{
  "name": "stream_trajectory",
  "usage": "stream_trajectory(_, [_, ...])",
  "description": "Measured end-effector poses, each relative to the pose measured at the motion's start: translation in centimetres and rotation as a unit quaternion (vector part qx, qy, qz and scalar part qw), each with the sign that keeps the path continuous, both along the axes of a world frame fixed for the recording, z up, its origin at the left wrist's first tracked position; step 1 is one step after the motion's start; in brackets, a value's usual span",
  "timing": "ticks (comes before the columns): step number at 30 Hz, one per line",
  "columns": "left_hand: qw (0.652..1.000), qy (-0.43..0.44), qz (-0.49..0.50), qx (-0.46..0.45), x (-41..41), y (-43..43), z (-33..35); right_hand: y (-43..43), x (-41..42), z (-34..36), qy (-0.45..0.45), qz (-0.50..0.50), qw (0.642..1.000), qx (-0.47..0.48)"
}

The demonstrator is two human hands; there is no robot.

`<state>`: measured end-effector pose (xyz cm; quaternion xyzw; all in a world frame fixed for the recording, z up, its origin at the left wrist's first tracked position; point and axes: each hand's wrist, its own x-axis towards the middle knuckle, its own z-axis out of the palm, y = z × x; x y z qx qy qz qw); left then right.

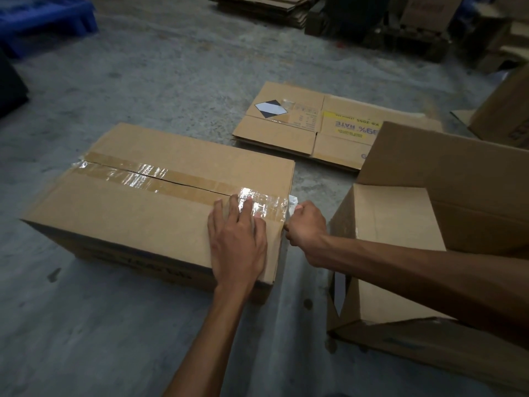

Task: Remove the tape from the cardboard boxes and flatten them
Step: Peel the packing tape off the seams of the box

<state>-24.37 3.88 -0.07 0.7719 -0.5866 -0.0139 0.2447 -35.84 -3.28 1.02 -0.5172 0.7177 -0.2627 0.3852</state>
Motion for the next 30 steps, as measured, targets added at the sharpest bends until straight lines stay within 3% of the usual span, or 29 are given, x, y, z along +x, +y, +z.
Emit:
stream_trajectory(8, [1.000, 0.014, 0.007, -0.002, -0.1, -0.3, -0.2, -1.0, -1.2, 1.2, 0.020, 0.072, 0.997, 0.011])
stream_trajectory(17, [0.999, -0.003, -0.014, 0.039, 0.1, -0.7, -0.3, -1.6, -4.2, 4.1, 0.107, 0.293, 0.950, -0.020])
stream_trajectory(25, [0.997, 0.005, -0.028, 0.065, 0.5, -1.5, -0.1, 1.7, -5.2, 5.5, 0.093, 0.319, 0.941, 0.069])
stream_trajectory(30, [0.991, -0.011, -0.096, 0.097, 1.8, -4.1, 0.5, 2.0, -5.7, 8.9, 0.260, 0.345, 0.901, 0.048])
